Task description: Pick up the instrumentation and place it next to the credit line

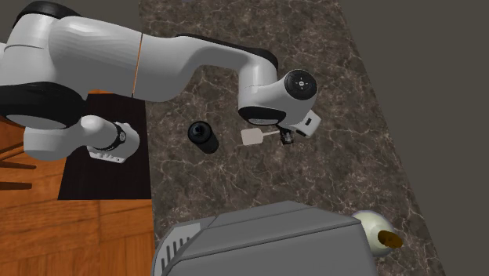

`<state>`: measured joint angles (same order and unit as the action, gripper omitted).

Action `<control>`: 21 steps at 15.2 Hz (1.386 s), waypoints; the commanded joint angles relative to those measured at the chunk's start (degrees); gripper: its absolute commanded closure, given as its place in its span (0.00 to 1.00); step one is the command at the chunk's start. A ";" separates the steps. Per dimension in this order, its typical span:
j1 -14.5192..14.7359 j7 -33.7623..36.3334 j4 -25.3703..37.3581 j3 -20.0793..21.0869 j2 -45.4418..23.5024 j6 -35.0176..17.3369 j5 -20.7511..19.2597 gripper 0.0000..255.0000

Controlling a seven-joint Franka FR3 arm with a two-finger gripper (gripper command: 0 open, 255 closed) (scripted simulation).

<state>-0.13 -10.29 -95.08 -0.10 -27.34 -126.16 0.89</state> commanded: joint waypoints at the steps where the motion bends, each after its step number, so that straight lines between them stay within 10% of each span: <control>1: 0.00 0.00 0.00 0.00 0.00 0.00 0.00 1.00; 21: 0.00 0.11 4.27 -0.03 3.44 7.71 -0.07 1.00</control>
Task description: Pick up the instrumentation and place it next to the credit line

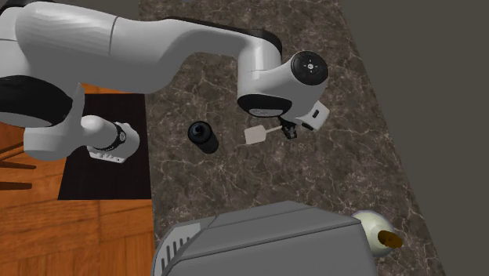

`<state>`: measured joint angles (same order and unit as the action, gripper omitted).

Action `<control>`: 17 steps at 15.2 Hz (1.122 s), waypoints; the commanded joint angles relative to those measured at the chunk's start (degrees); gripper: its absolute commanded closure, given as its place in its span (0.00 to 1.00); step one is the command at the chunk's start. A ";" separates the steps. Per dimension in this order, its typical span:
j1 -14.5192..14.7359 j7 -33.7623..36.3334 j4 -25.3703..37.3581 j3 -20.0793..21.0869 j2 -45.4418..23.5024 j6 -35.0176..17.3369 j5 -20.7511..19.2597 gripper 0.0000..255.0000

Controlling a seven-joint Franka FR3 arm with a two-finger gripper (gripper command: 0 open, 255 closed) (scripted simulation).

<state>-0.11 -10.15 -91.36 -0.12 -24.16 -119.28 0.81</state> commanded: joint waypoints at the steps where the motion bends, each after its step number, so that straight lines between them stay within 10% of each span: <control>1: -0.02 -0.01 1.00 -0.01 0.47 1.50 0.00 1.00; 4: -0.02 0.01 2.41 -0.01 1.04 3.47 -0.01 1.00; 17: 4.45 7.65 -33.41 3.07 27.60 -5.85 -0.38 1.00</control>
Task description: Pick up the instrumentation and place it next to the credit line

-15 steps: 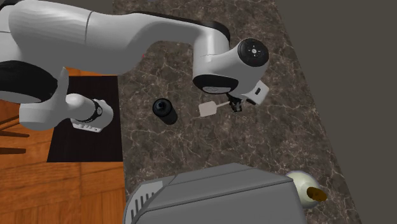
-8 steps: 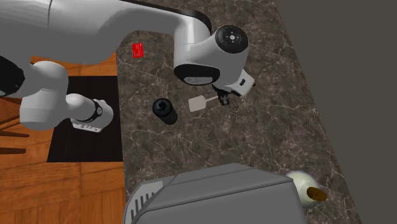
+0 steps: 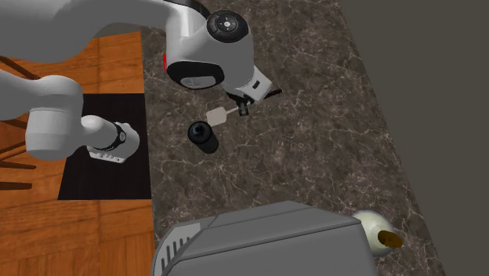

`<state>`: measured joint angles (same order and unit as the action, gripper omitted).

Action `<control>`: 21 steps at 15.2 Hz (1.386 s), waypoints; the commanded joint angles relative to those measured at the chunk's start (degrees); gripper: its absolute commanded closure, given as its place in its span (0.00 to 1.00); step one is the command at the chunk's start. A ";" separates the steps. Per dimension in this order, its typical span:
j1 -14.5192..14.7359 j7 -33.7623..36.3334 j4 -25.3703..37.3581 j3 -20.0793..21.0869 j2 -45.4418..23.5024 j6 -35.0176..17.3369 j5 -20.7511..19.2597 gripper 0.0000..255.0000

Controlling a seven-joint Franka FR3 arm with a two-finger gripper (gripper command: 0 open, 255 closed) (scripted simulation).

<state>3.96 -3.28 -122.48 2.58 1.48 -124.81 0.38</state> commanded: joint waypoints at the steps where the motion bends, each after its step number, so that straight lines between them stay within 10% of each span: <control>1: 0.74 1.45 -4.47 0.76 3.86 -0.60 0.15 1.00; 21: 10.08 14.27 -33.36 10.23 33.74 0.05 7.38 1.00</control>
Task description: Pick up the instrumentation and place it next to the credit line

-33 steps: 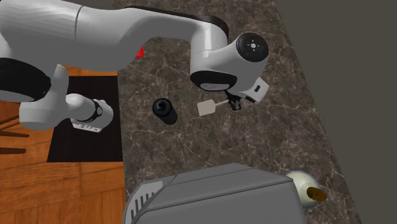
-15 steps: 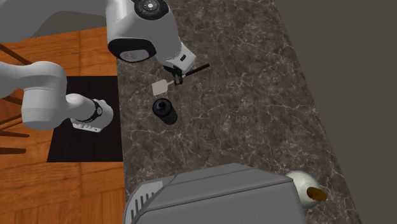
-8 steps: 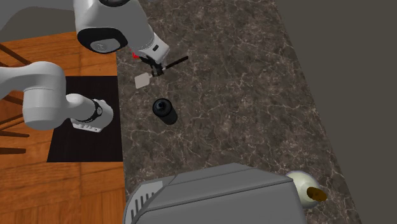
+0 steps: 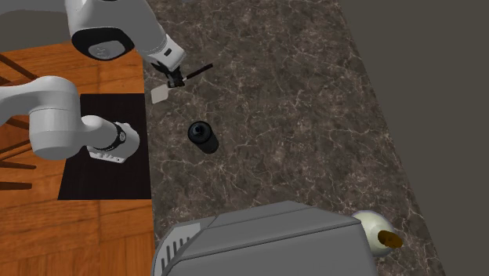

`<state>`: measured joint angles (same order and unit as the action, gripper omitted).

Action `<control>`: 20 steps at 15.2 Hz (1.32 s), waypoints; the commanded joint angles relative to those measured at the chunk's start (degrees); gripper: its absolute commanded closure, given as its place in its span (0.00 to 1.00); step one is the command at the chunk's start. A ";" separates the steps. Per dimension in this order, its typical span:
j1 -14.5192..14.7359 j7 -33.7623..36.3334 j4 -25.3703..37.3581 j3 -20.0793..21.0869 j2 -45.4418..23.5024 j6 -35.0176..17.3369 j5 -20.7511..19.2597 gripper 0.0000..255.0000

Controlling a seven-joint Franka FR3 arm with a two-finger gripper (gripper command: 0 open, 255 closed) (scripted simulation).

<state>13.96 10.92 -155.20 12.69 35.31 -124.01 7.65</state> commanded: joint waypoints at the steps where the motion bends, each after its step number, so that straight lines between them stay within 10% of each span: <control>1: 0.09 0.08 -1.17 0.23 -0.50 -1.68 0.18 1.00; 18: 0.03 0.30 -5.77 1.42 -5.87 -11.64 0.66 1.00; 19: 0.03 0.30 -5.77 1.42 -5.87 -11.64 0.66 0.00; 20: 0.03 0.30 -5.77 1.42 -5.87 -11.64 0.66 0.00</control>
<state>13.99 11.22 -160.97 14.11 29.43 -135.65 8.30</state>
